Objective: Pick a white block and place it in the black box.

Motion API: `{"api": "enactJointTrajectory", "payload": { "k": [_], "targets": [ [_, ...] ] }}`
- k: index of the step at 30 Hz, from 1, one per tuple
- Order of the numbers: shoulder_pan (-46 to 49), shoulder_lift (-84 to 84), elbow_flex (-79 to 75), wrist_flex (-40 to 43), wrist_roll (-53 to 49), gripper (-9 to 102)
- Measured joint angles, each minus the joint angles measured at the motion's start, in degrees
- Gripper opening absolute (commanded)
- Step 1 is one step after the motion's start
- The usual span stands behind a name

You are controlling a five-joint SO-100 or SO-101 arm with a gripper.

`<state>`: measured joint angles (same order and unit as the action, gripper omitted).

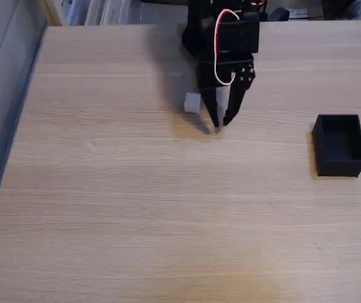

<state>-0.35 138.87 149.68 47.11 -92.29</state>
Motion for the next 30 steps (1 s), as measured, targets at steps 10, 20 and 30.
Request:
{"api": "enactJointTrajectory", "payload": {
  "k": [10,20,30],
  "targets": [
    [9.23,-2.20,-5.10,7.21,-8.35,23],
    [18.46,-2.20,-5.62,9.84,-16.79,30],
    [23.03,-2.37,-5.62,11.95,-22.15,32]
  ]
}}
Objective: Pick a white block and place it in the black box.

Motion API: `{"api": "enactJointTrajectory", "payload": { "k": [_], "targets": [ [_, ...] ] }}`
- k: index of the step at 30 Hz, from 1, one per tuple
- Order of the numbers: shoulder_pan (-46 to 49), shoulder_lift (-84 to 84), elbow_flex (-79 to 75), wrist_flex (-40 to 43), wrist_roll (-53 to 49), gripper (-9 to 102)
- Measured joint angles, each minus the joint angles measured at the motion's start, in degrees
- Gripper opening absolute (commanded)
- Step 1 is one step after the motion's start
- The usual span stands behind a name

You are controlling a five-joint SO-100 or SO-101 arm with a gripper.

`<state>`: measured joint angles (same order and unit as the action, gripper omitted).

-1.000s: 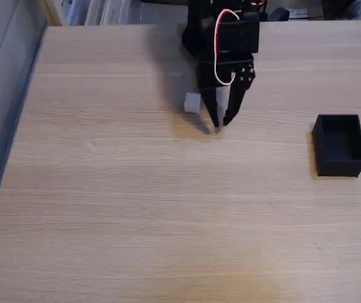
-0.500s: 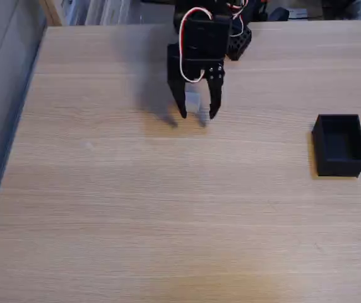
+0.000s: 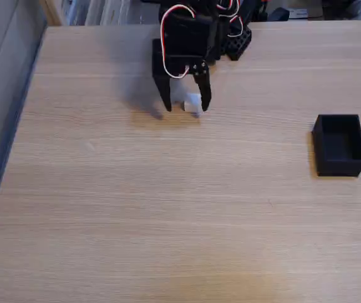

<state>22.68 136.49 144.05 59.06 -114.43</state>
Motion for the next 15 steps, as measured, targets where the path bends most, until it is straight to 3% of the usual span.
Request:
{"api": "enactJointTrajectory", "payload": {
  "k": [15],
  "targets": [
    [2.46,0.00,2.02,4.04,-1.76,32]
  ]
}}
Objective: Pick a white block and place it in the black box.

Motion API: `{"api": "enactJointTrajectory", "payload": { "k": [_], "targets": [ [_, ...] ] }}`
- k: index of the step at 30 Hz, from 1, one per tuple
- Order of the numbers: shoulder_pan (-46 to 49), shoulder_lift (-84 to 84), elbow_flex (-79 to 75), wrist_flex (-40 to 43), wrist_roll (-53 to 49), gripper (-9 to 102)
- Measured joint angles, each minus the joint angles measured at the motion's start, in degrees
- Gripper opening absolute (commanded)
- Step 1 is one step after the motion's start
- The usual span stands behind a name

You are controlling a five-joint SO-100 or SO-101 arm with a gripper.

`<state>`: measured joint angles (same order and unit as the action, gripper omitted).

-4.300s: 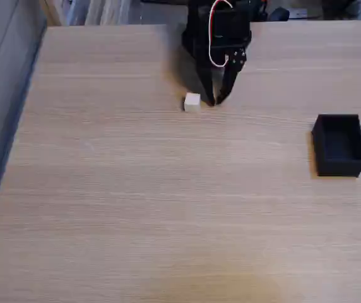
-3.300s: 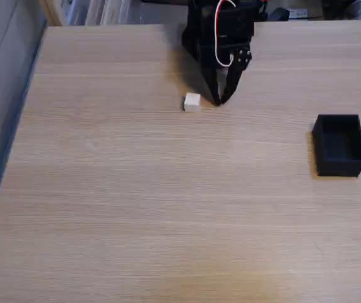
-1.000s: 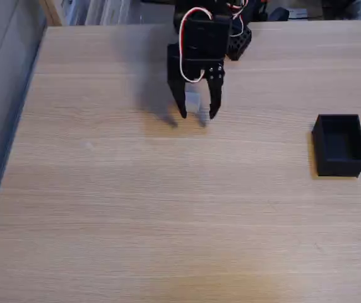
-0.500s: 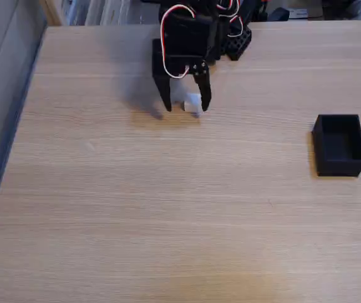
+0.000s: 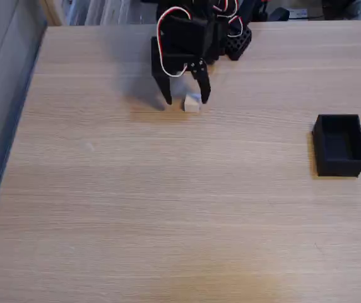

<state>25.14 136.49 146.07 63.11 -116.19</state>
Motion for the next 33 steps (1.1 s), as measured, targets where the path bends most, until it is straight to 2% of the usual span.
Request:
{"api": "enactJointTrajectory", "payload": {
  "k": [33],
  "targets": [
    [0.62,-2.11,3.96,-1.58,0.79,30]
  ]
}}
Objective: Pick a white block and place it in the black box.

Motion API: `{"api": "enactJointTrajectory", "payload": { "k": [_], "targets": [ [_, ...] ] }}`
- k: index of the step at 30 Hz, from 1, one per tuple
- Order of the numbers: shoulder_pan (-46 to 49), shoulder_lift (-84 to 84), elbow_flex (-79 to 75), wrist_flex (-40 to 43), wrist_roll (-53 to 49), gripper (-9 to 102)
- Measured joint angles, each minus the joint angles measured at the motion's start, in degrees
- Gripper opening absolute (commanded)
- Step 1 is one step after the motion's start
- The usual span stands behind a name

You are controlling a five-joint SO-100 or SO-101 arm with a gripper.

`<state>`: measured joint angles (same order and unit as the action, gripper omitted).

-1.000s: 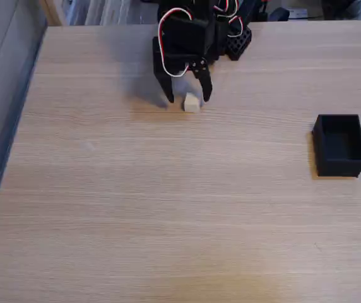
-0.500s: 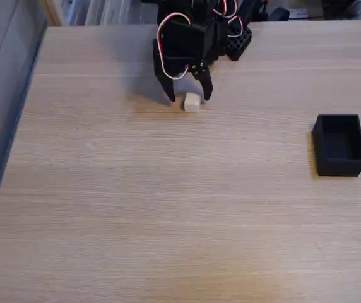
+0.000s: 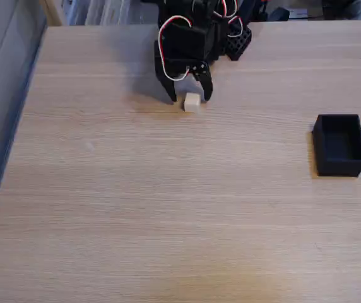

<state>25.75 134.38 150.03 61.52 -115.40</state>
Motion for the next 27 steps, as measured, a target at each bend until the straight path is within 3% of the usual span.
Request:
{"api": "enactJointTrajectory", "payload": {
  "k": [11,16,21,27],
  "targets": [
    [-1.05,-0.18,1.14,-2.11,0.00,27],
    [-1.14,-0.18,1.32,-2.29,0.00,17],
    [-1.14,-0.18,1.41,-2.29,0.00,0],
    [-1.14,-0.09,1.67,-2.29,-0.18,0]
  ]
}}
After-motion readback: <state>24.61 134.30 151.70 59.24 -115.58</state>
